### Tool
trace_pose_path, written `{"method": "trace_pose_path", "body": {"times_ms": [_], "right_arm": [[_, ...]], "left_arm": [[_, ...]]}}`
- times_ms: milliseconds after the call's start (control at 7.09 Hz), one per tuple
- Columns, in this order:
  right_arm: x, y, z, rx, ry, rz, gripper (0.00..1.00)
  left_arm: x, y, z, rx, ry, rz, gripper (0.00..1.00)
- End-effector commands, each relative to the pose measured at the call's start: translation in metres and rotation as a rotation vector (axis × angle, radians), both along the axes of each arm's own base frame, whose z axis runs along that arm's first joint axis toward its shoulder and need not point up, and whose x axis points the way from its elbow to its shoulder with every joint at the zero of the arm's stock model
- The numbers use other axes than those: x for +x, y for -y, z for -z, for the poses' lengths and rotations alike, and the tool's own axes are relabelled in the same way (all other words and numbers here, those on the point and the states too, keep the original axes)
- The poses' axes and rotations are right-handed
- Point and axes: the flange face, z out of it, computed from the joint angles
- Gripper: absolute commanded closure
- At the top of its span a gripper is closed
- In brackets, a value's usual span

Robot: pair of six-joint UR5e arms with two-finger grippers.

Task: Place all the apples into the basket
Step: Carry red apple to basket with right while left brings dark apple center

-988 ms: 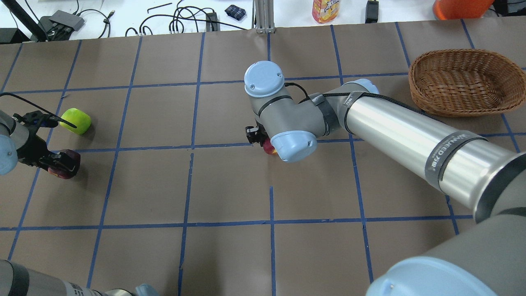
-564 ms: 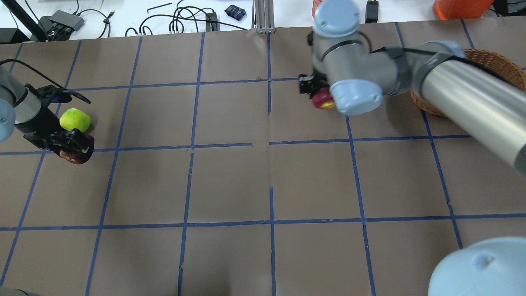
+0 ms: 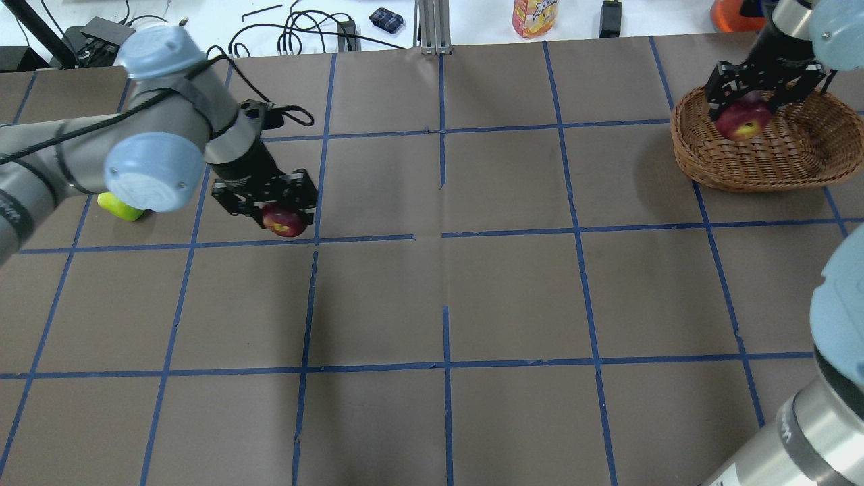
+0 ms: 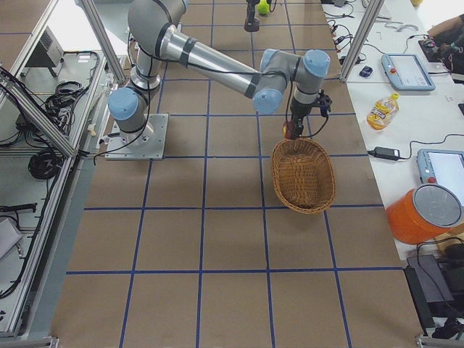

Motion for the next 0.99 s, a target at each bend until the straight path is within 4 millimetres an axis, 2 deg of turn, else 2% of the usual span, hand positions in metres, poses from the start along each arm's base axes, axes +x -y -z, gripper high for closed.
{"method": "trace_pose_path", "body": {"times_ms": [0, 141, 282, 423, 564, 706, 847], "right_arm": [[-0.105, 0.037, 0.042, -0.087, 0.186, -0.158, 0.91], [-0.129, 0.038, 0.052, -0.093, 0.188, -0.221, 1.0], [-0.147, 0.036, 0.071, -0.076, 0.188, -0.224, 1.0], [-0.169, 0.029, 0.08, -0.04, 0.137, -0.226, 1.0], [-0.173, 0.031, 0.086, -0.057, 0.104, -0.279, 0.97], [-0.182, 0.026, 0.093, -0.03, 0.098, -0.275, 0.42], [-0.187, 0.03, 0.07, -0.073, 0.053, -0.278, 0.23]], "left_arm": [[-0.161, -0.048, 0.017, -0.051, -0.054, -0.075, 1.0], [-0.19, -0.052, 0.037, -0.078, -0.066, -0.096, 1.0], [-0.203, -0.045, 0.057, -0.118, -0.091, -0.11, 1.0], [-0.23, -0.057, 0.076, -0.102, -0.085, -0.112, 1.0], [-0.248, -0.064, 0.093, -0.129, -0.1, -0.072, 0.81], [-0.244, -0.068, 0.107, -0.149, -0.047, -0.061, 0.01], [-0.236, -0.066, 0.102, -0.176, -0.026, -0.047, 0.0]]}}
